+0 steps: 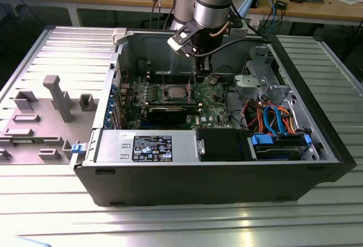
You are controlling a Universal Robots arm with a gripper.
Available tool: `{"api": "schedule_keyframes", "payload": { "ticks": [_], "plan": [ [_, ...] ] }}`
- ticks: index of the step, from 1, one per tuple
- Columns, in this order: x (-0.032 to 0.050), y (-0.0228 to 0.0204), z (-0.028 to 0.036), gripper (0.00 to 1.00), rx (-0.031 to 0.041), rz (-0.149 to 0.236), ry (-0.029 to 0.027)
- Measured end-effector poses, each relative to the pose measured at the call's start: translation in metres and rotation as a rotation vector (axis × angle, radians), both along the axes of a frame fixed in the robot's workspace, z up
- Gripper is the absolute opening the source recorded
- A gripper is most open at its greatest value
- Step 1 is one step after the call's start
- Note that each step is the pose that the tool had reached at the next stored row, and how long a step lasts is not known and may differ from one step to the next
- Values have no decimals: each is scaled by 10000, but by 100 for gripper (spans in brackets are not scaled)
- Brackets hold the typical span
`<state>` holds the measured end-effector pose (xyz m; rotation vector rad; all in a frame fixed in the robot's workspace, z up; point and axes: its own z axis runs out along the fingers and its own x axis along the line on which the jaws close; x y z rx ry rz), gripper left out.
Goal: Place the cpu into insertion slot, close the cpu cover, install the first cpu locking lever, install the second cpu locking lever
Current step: 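Close the cpu cover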
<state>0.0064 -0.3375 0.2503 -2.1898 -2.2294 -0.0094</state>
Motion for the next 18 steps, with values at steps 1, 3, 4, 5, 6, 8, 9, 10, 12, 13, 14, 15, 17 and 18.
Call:
{"api": "schedule_keyframes", "payload": {
  "ticks": [1, 3, 4, 5, 6, 8, 9, 10, 12, 13, 14, 15, 17, 18],
  "plan": [
    [-3, 0, 0, 11, 1, 0, 0],
    [-18, 0, 0, 11, 0, 0, 0],
    [-25, 0, 0, 11, 0, 0, 0],
    [-25, 0, 0, 11, 0, 0, 0],
    [-26, 0, 0, 11, 0, 0, 0],
    [-27, 0, 0, 11, 1, 0, 0],
    [-31, 0, 0, 11, 0, 0, 0],
    [-33, 0, 0, 11, -1, 0, 0],
    [-34, 0, -1, 11, 1, 0, 0],
    [-34, 0, -1, 11, 0, 0, 0],
    [-35, 0, -1, 11, 1, 1, 0],
    [-35, 0, -1, 11, 0, 0, 0],
    [-36, 0, -1, 11, 0, 1, 0],
    [-36, 0, -1, 11, 0, 0, 0]
  ]
}}
